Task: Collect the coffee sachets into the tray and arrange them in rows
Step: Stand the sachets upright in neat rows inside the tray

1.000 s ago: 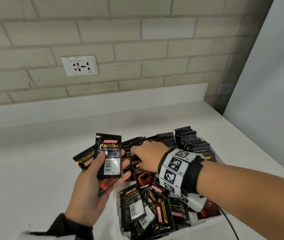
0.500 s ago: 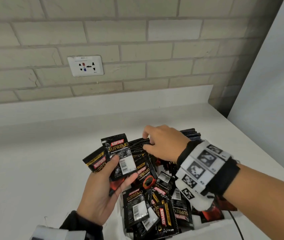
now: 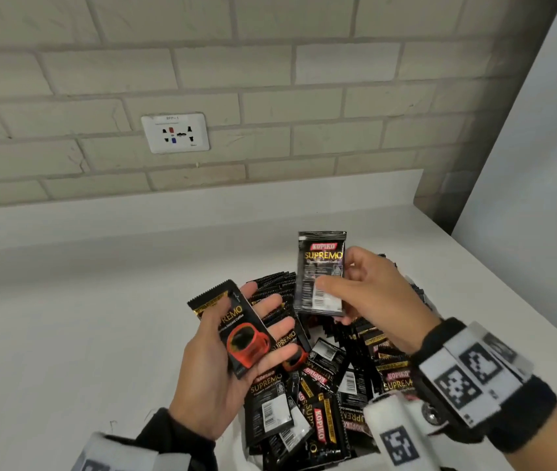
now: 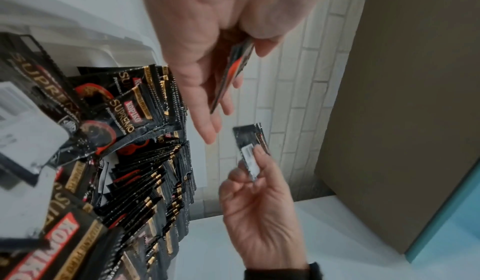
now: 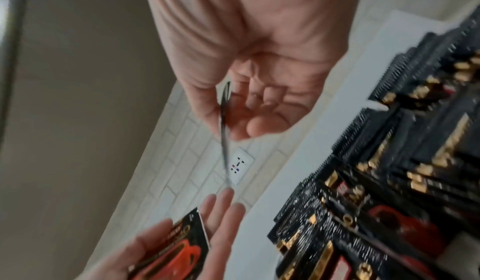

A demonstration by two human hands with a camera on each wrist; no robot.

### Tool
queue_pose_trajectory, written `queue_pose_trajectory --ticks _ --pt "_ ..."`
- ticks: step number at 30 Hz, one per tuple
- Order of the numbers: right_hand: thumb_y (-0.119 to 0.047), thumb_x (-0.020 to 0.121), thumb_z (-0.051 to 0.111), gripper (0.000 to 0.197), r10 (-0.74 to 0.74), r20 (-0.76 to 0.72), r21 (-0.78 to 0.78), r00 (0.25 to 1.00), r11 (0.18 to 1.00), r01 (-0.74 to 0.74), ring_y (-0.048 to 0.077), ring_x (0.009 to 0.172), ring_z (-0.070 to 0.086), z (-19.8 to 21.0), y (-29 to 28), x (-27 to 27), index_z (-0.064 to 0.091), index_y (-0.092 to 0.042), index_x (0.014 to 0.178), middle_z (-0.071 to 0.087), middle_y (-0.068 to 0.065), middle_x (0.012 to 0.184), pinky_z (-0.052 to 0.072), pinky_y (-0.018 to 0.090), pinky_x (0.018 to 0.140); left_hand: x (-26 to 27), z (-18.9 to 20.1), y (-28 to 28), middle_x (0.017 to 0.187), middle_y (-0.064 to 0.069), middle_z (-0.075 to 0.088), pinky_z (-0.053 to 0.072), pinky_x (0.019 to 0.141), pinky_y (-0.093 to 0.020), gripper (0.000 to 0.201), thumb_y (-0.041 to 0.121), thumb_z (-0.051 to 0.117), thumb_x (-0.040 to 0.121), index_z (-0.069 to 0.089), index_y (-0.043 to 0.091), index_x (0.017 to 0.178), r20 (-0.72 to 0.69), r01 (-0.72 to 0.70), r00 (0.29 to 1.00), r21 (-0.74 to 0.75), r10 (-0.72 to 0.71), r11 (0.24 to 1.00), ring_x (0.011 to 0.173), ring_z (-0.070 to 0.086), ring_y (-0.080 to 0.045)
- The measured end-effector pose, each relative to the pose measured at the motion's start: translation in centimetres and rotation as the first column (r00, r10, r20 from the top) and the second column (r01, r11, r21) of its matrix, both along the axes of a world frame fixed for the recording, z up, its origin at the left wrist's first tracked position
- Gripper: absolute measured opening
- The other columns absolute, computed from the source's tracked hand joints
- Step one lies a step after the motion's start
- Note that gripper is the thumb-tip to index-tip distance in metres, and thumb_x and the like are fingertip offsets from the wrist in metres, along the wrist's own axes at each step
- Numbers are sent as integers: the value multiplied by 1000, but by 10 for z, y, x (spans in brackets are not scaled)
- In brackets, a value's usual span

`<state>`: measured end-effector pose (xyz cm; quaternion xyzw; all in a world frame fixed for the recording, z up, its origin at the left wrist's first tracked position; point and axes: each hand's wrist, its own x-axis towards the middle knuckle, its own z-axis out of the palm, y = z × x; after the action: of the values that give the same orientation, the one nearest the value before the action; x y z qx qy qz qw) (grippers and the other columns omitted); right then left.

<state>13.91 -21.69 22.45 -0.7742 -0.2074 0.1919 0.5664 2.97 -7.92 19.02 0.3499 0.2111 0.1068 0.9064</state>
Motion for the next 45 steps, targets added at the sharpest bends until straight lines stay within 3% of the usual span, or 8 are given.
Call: queue_pose_trajectory --ticks 5,13,21,25,30,37,41,45 --pt "-18 84 60 17 246 355 -283 902 948 -147 -3 47 49 5 12 -34 48 -26 92 56 -6 62 47 12 52 6 0 -23 96 -7 73 60 58 -36 50 49 40 77 59 20 114 37 70 996 181 -78 981 84 71 -20" --pt "-27 96 43 18 510 -63 -123 858 849 -514 9 61 59 15 9 -43 60 -20 97 60 -4 72 50 18 59 -3 -3 -9 94 -22 68 59 60 -41 40 44 69 71 74 13 96 69 269 960 31 -271 963 77 67 -33" --pt "-25 80 67 39 358 474 -258 804 930 -262 -5 91 52 43 -2 -10 52 -44 111 55 -20 106 47 16 79 4 -1 3 91 -16 71 59 56 -36 37 -5 49 64 74 9 88 31 462 872 276 -488 843 75 70 -26" --pt "-17 83 66 35 620 418 -506 664 766 -397 -2 85 57 55 17 -9 61 -25 116 63 -12 101 45 14 81 10 11 2 94 -13 71 59 62 -33 36 -2 49 65 67 8 95 -89 511 841 459 -534 727 80 69 -22" --pt "-15 84 65 18 520 499 -512 693 822 -248 -4 72 51 59 28 19 64 -19 101 58 -15 83 39 9 70 17 26 30 109 5 67 53 84 -34 63 33 72 53 58 25 113 -222 378 922 694 -318 613 99 65 -10" --pt "-14 85 63 19 681 289 -730 673 612 -306 9 84 53 13 47 34 61 -15 104 60 -5 94 40 21 73 6 10 34 104 -1 66 44 89 -25 59 17 66 62 50 13 118 -305 293 943 559 -136 776 102 60 -12" --pt "-15 84 64 11 751 239 -798 616 513 -315 11 79 48 -9 58 31 57 -20 91 50 -8 81 39 24 65 6 -5 18 67 8 69 42 72 -20 18 0 48 89 57 14 96 -375 429 890 498 -260 754 67 63 4" --pt "-11 85 57 8 806 289 -849 517 465 -249 12 70 44 -20 63 26 53 -17 89 45 -6 74 33 21 53 15 -16 11 117 -14 62 46 52 -8 39 -2 47 87 47 13 123 -413 442 881 543 -232 714 92 60 -11"
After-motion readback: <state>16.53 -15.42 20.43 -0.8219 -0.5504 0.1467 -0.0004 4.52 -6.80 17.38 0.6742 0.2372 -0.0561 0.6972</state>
